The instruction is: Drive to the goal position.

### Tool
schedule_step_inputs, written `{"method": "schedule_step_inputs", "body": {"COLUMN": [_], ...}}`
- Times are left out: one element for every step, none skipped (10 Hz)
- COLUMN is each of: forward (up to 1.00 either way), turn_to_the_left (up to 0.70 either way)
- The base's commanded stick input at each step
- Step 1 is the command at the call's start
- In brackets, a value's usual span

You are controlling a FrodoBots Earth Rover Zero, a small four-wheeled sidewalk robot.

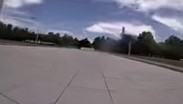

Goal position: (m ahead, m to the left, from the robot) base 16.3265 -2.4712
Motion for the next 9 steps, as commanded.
{"method": "schedule_step_inputs", "body": {"forward": [1.00,1.00,1.00,1.00,1.00,1.00,1.00,1.00,1.00], "turn_to_the_left": [0.00,0.00,0.00,0.00,0.00,0.00,0.00,0.00,0.00]}}
